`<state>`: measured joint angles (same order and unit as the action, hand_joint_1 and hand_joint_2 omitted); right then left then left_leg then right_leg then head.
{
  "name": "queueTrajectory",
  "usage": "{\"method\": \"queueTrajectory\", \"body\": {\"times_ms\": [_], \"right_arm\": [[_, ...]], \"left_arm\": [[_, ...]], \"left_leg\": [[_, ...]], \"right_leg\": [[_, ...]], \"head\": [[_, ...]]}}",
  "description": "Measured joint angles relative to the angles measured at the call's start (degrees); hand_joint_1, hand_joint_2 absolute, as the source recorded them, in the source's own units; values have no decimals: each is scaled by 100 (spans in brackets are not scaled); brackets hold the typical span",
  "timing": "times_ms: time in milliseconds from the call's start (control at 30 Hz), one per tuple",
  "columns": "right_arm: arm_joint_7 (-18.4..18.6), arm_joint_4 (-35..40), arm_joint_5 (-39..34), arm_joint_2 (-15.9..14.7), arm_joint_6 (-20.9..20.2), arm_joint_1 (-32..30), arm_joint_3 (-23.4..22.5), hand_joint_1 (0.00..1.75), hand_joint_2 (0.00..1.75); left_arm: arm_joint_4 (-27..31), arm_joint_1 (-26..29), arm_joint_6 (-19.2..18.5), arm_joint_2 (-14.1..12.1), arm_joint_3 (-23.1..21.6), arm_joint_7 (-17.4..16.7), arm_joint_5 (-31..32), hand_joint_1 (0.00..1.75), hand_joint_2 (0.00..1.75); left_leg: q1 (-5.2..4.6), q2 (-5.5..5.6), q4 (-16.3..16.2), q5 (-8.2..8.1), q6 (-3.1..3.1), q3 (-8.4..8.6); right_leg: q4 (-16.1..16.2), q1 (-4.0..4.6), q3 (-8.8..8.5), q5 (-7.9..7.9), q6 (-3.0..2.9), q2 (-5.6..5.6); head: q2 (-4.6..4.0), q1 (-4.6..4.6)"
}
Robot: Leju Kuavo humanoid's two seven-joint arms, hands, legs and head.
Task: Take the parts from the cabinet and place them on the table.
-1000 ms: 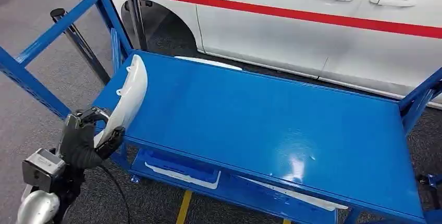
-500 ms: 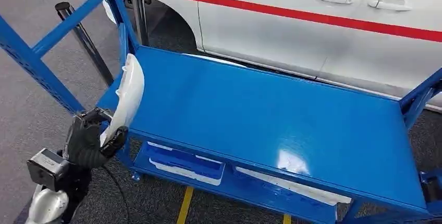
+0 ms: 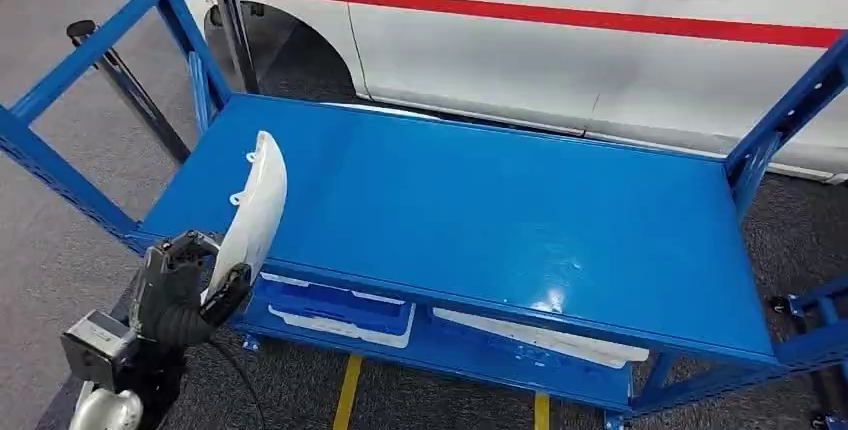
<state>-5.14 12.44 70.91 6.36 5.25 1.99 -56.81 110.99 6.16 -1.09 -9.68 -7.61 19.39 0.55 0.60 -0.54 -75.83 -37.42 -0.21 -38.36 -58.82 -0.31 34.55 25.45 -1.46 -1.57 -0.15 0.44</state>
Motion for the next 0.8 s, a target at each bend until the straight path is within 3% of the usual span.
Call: {"method": "queueTrajectory", "body": {"times_ms": [33,100,133,167,233,300,333,367,400,433,467,500,533,567,633,667,800], "right_arm": [[0,15,-11,0,9,-17,-4,0,0],[0,39,-15,0,20,-34,-11,0,0],[0,48,-20,0,22,-33,-18,0,0],[0,66,-20,0,31,-29,-22,0,0],[-37,98,-20,0,74,-32,-35,0,0],[-90,125,26,0,126,-72,-46,0,0],[-94,133,63,0,164,-77,-48,0,0],[-92,146,94,0,188,-75,-48,0,0],[-92,173,144,0,240,-71,-48,0,0],[-100,188,190,2,290,-71,-46,0,0],[-127,195,247,7,328,-75,-44,0,0],[-153,208,289,9,365,-82,-39,0,0],[-155,225,328,11,376,-92,-29,0,0],[-153,238,343,9,383,-98,-22,0,0],[-99,273,393,9,385,-110,-9,0,0],[-76,293,426,9,385,-109,0,0,0],[-48,323,450,15,347,-125,9,0,0]], "left_arm": [[13,54,7,0,15,7,-15,175,175],[57,107,11,0,55,24,-28,175,175],[81,119,15,0,66,33,-31,175,175],[98,130,17,2,70,37,-28,175,175],[125,195,31,0,79,55,-11,175,175],[125,209,39,2,90,77,33,175,175],[125,204,39,2,92,103,33,175,175],[125,219,35,2,96,114,37,175,175],[138,245,26,2,118,146,33,175,175],[138,274,17,2,142,166,35,175,175],[138,293,13,4,157,177,39,175,175],[138,302,13,9,175,186,55,175,175],[140,316,13,13,190,188,79,175,175],[140,334,13,22,199,190,81,175,175],[149,364,6,37,205,194,83,175,175],[151,373,2,50,208,197,83,175,175],[153,386,-26,76,214,205,83,175,175]], "left_leg": [[2,2,138,103,6,119],[4,48,974,493,35,635],[14,267,1589,678,65,1010],[-8,416,1787,601,70,1066],[-34,314,1761,667,103,1022],[-53,225,1770,735,179,1018],[-3,146,1825,811,234,981],[-17,94,1827,846,265,972],[-30,43,1820,890,314,893],[-44,-22,1809,932,328,843],[-57,-68,1798,974,331,775],[-66,-108,1779,1014,328,700],[-73,-134,1756,1045,322,623],[-76,-156,1735,1071,316,560],[-84,-174,1700,1123,289,473],[-104,-185,1686,1152,257,443],[-80,-206,1723,1313,121,430]], "right_leg": [[-17,-2,45,-25,11,-45],[-49,-7,110,-69,46,-137],[-76,-11,140,-96,78,-194],[-104,19,182,-122,119,-235],[-90,-6,209,-189,193,-302],[-47,-5,226,-271,289,-395],[-123,-27,255,-203,279,-292],[-260,-22,323,7,286,-89],[-672,-27,463,415,313,51],[-1116,-40,591,733,342,88],[-1514,-52,686,945,365,101],[-1732,-59,686,980,381,108],[-1679,-59,553,876,386,116],[-1417,-59,317,715,379,124],[-527,-50,-346,452,328,140],[-45,-14,-640,577,279,166],[58,48,-595,441,120,155]], "head": [[0,0],[0,0],[0,0],[0,0],[0,2],[0,4],[0,5],[0,7],[0,11],[0,13],[0,9],[0,9],[0,13],[0,11],[0,11],[0,11],[0,13]]}}
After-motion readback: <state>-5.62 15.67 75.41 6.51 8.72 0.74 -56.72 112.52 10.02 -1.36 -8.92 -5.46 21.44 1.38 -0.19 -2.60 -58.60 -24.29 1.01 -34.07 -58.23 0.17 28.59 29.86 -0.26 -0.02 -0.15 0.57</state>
